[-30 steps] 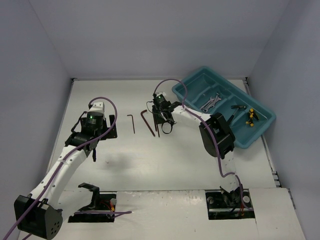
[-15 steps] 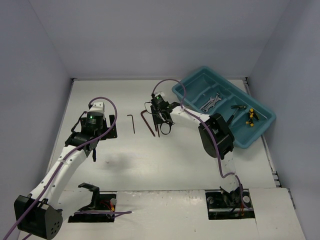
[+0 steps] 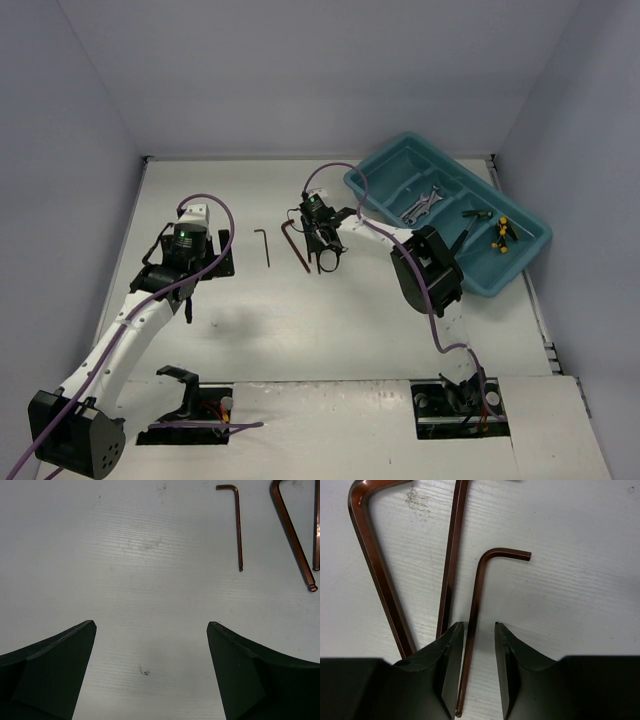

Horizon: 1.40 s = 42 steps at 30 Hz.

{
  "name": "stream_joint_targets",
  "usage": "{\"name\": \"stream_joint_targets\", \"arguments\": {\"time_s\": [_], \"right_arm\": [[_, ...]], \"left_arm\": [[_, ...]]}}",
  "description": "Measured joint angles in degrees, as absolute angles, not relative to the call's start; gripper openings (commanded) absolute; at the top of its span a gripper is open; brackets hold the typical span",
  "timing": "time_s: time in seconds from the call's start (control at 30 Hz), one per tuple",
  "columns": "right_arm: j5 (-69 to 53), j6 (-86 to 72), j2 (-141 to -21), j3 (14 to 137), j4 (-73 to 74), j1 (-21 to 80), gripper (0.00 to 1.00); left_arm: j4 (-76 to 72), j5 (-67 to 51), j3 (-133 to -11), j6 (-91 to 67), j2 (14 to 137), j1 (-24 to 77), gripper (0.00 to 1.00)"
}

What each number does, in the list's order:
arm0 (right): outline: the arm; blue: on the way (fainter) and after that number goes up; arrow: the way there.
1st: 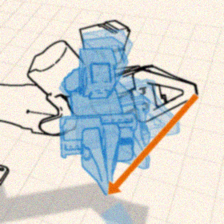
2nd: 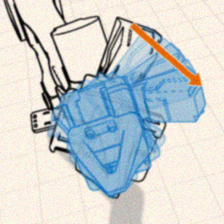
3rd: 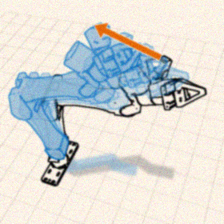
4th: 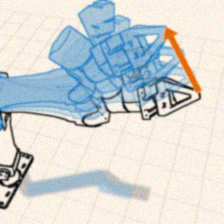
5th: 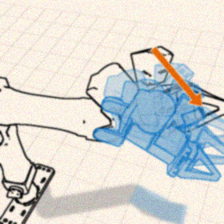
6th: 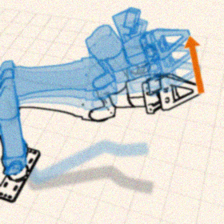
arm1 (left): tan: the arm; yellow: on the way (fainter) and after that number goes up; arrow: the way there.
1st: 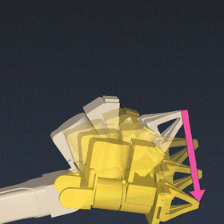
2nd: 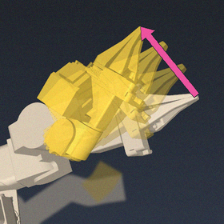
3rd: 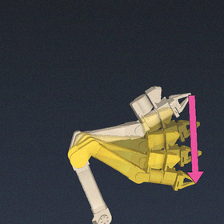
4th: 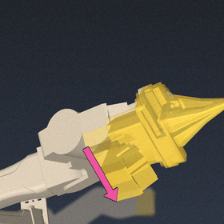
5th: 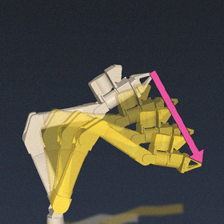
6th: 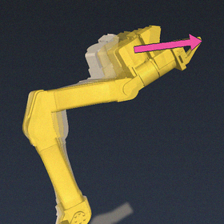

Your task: Sort the tools into containers

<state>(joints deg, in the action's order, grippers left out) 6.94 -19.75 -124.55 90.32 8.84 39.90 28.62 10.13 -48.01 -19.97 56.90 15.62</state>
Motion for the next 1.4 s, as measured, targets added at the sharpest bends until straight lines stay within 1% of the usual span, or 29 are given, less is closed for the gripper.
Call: {"name": "stream_joint_targets", "arguments": {"time_s": [0.13, 0.17, 0.2, 0.27, 0.63, 0.87, 1.0, 1.1, 1.3, 1.33, 1.4], "right_arm": [[8.1, -19.8, -124.6, 90.2, 8.8, 39.9, 0.14], [8.4, -19.9, -124.6, 90.1, 8.8, 39.9, 0.10], [8.6, -20.0, -124.6, 90.1, 8.7, 39.9, 0.03], [8.8, -20.1, -124.6, 90.0, 8.6, 39.9, 0.00], [8.8, -20.8, -122.6, 90.5, 10.2, 36.2, 0.00], [11.8, -23.4, -114.4, 100.2, 10.8, 28.4, 0.00], [13.5, -25.8, -112.6, 105.3, 8.7, 22.0, 0.00], [13.9, -27.8, -115.4, 108.6, 8.9, 17.5, 0.00], [12.0, -31.8, -128.4, 116.0, 9.2, 12.9, 0.01], [11.6, -32.2, -130.3, 116.4, 9.3, 12.7, 0.04], [10.9, -33.0, -133.5, 116.7, 9.9, 12.5, 0.13]], "left_arm": [[28.6, 10.2, -48.0, -20.0, 56.9, 15.6, 0.91], [28.6, 10.2, -48.0, -20.0, 56.9, 15.6, 0.91], [28.6, 10.2, -48.0, -19.9, 56.9, 15.6, 0.91], [28.6, 10.2, -48.0, -20.0, 56.9, 15.6, 0.91], [28.7, 10.2, -48.0, -19.9, 56.9, 15.6, 0.90], [28.7, 10.7, -48.0, -19.9, 56.9, 15.6, 0.91], [28.8, 11.0, -48.0, -19.9, 56.9, 15.6, 0.91], [28.9, 11.2, -48.0, -19.7, 56.8, 15.6, 0.91], [28.9, 11.7, -48.0, -19.6, 56.5, 15.6, 0.90], [29.0, 11.7, -48.0, -19.5, 56.5, 15.6, 0.90], [29.0, 11.7, -48.0, -19.5, 56.5, 15.6, 0.90]]}}
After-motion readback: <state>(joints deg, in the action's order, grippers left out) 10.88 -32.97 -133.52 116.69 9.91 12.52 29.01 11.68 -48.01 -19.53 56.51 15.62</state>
